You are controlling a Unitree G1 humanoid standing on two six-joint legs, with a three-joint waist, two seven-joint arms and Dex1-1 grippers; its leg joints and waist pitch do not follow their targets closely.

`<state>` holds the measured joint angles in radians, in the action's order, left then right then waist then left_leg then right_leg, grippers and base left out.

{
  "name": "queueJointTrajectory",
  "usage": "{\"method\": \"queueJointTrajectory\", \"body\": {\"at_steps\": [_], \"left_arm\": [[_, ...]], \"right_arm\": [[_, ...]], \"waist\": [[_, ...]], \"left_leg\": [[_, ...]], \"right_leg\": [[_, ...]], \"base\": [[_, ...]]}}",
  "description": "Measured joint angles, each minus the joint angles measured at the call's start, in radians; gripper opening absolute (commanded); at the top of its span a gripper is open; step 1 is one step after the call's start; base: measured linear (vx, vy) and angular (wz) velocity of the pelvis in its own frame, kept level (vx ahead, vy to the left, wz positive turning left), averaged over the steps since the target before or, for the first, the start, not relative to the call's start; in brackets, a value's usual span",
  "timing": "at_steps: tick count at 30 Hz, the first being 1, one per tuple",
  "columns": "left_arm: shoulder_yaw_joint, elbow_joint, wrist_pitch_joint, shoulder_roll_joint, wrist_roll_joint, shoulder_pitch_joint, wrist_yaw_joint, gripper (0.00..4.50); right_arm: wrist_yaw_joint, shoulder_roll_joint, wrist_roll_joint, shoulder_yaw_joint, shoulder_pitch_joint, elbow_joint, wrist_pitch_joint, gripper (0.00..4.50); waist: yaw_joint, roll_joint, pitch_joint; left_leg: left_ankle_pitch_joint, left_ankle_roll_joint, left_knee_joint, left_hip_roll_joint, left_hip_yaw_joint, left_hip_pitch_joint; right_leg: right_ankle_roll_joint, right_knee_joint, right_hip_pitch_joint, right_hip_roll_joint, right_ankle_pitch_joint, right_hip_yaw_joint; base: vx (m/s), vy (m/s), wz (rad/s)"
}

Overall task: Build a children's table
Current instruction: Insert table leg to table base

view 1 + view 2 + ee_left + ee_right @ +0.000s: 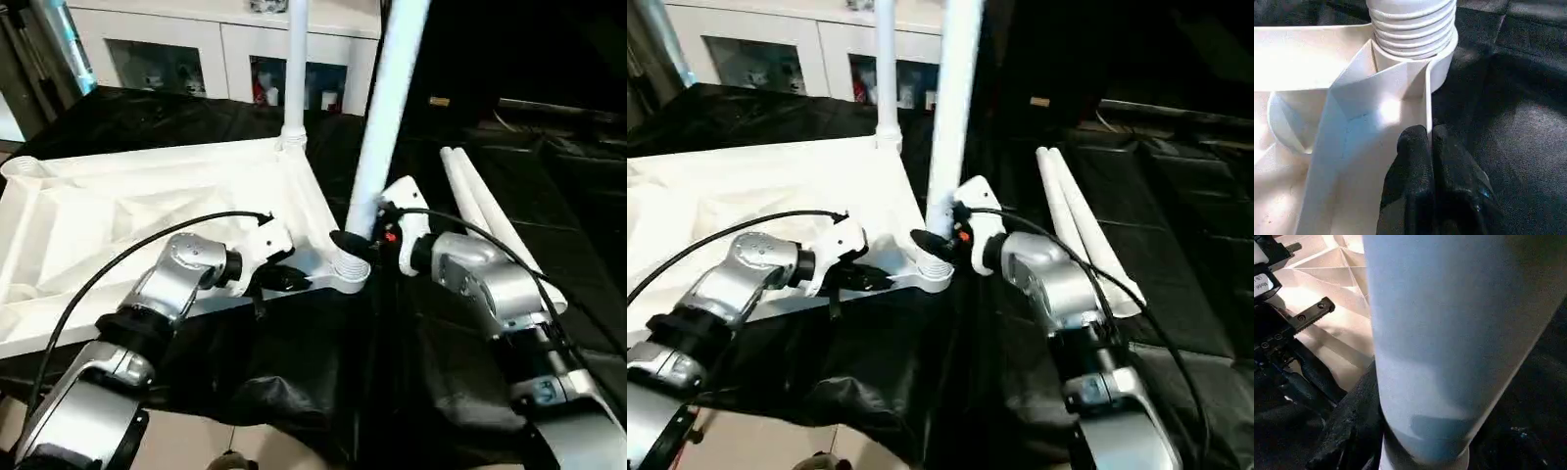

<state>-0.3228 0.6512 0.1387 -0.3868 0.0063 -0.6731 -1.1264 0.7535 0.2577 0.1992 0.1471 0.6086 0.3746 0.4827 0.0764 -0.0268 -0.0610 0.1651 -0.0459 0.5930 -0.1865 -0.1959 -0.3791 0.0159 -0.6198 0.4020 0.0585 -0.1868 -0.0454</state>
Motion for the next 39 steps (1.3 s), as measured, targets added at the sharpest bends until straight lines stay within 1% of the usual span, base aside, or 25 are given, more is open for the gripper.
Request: {"method": "queueJointTrajectory", "body": {"at_steps": [3,7,11,16,20,22,25,29,32,34,36,39], "left_arm": [[-0.001,-0.015,0.009,-0.003,0.002,0.006,-0.001,0.00],[-0.003,-0.031,0.013,-0.005,0.009,0.012,-0.005,0.00],[-0.007,-0.039,0.016,-0.006,0.011,0.015,-0.005,0.00],[-0.009,-0.040,0.016,0.002,0.013,0.015,0.003,0.00],[-0.009,-0.040,0.015,0.008,0.015,0.017,0.013,0.00],[-0.009,-0.040,0.015,0.011,0.015,0.019,0.019,0.00],[-0.009,-0.040,0.015,0.014,0.015,0.020,0.022,0.00],[-0.009,-0.038,0.015,0.014,0.015,0.020,0.023,0.00],[-0.009,-0.037,0.014,0.016,0.018,0.020,0.025,0.00],[-0.009,-0.030,0.006,0.019,0.017,0.020,0.024,0.00],[-0.009,-0.022,0.000,0.022,0.017,0.019,0.024,0.00],[-0.009,-0.012,-0.003,0.024,0.018,0.016,0.024,0.00]], "right_arm": [[0.024,0.000,0.002,0.002,0.031,0.034,0.032,1.88],[0.042,0.001,0.005,0.000,0.042,0.045,0.054,1.88],[0.057,0.004,0.017,-0.006,0.053,0.071,0.060,1.88],[0.052,0.002,0.043,-0.044,0.036,0.081,0.053,1.88],[0.042,-0.009,0.070,-0.086,-0.005,0.067,0.047,1.88],[0.035,-0.015,0.088,-0.111,-0.034,0.064,0.026,1.88],[0.026,-0.022,0.106,-0.126,-0.059,0.060,-0.001,1.88],[0.015,-0.042,0.124,-0.159,-0.107,0.047,-0.041,1.88],[0.003,-0.048,0.123,-0.160,-0.133,0.021,-0.056,1.88],[-0.016,-0.051,0.116,-0.148,-0.172,-0.030,-0.092,1.88],[-0.030,-0.050,0.099,-0.130,-0.193,-0.063,-0.114,1.88],[-0.044,-0.050,0.073,-0.111,-0.206,-0.092,-0.128,1.88]], "waist": [[-0.001,-0.001,0.000],[0.001,-0.003,0.002],[0.003,-0.005,0.003],[0.011,-0.007,0.004],[0.013,-0.010,0.006],[0.013,-0.009,0.006],[0.014,-0.009,0.006],[0.013,-0.010,0.007],[0.013,-0.007,0.006],[0.016,-0.005,0.007],[0.016,-0.002,0.008],[0.016,0.002,0.009]], "left_leg": [[0.000,0.000,0.000,0.000,0.000,0.000],[0.000,0.000,0.000,0.000,0.000,0.000],[0.000,0.000,0.000,0.000,0.000,0.000],[0.000,0.000,0.000,0.000,0.000,0.000],[0.000,0.000,0.000,0.000,0.000,0.000],[0.000,0.000,0.000,0.000,0.000,0.000],[0.000,0.000,0.000,0.000,0.000,0.001],[0.000,0.000,0.000,0.000,0.000,0.001],[0.000,0.000,0.000,0.000,0.000,0.003],[0.000,0.000,-0.001,0.000,0.000,0.003],[0.000,0.000,-0.002,0.000,0.000,0.004],[0.000,0.000,-0.002,0.000,0.000,0.005]], "right_leg": [[0.000,0.000,0.000,0.000,0.000,0.000],[0.000,0.000,0.000,0.000,0.000,0.000],[0.000,0.000,0.000,0.000,0.000,0.000],[0.000,0.001,0.000,0.000,0.000,0.000],[0.000,0.001,0.000,0.000,0.000,0.000],[0.000,0.001,-0.001,0.000,0.000,0.000],[0.000,0.001,-0.002,0.000,0.000,0.000],[0.000,0.002,-0.003,0.000,0.000,0.000],[0.000,0.003,-0.005,0.000,0.000,0.000],[0.000,0.003,-0.005,0.000,0.000,-0.001],[0.000,0.004,-0.006,0.000,0.000,-0.001],[0.000,0.004,-0.007,0.000,0.000,-0.001]], "base": [[0.000,0.000,0.00],[0.000,0.000,0.00],[0.000,0.000,0.00],[0.000,0.000,0.00],[0.000,0.000,0.00],[0.000,0.000,0.00],[0.000,0.000,0.00],[0.000,0.000,0.00],[0.000,0.000,0.00],[0.000,0.000,0.00],[0.000,0.000,0.00],[0.000,0.000,0.00]]}}
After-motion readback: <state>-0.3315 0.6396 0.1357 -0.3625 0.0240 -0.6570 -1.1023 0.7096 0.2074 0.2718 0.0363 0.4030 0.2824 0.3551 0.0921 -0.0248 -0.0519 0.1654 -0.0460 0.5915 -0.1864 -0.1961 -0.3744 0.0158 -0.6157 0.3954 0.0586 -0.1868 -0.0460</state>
